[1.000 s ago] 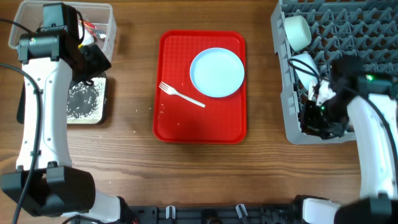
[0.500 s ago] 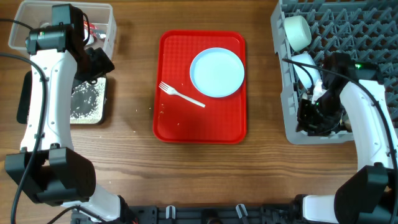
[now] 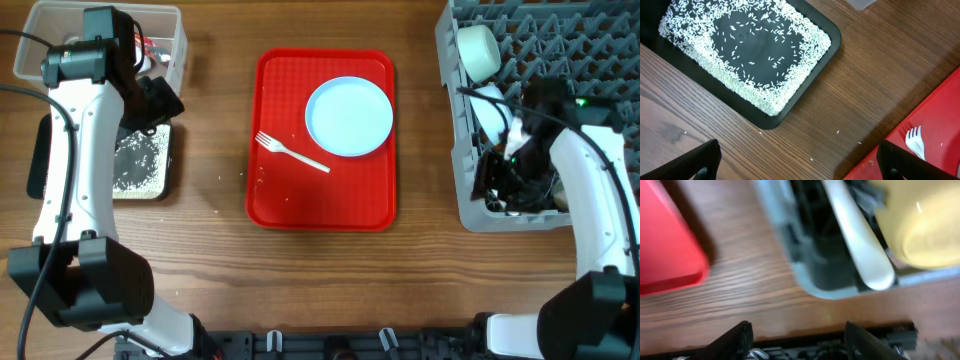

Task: Sort waste into correct bins and load items into the dishwasher rack
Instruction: 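Reach the right gripper to the blue plate edge and grasp it, then lift the blue plate right and stand it upright in the dish rack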

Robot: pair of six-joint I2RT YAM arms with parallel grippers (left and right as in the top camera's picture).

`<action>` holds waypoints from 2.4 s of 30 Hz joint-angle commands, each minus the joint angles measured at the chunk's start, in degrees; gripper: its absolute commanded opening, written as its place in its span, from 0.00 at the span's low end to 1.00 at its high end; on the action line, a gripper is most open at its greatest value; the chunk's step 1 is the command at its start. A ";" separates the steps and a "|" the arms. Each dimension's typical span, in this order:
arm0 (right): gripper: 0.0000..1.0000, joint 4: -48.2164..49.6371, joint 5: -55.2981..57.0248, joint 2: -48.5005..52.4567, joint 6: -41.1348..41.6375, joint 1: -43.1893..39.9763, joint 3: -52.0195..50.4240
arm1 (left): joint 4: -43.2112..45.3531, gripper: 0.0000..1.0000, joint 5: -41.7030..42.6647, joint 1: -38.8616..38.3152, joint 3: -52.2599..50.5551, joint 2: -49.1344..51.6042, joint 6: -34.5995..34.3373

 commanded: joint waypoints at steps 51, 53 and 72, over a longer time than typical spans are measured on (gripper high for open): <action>0.04 36.68 5.31 31.45 22.80 29.42 10.27 | -3.45 1.00 -0.31 0.17 0.15 0.48 0.48; 0.04 36.81 6.23 31.45 22.60 29.22 10.27 | -3.56 1.00 -0.28 0.15 0.15 0.48 0.46; 0.04 39.91 7.72 26.25 5.33 24.26 13.42 | -4.20 1.00 0.52 0.17 0.15 0.48 0.52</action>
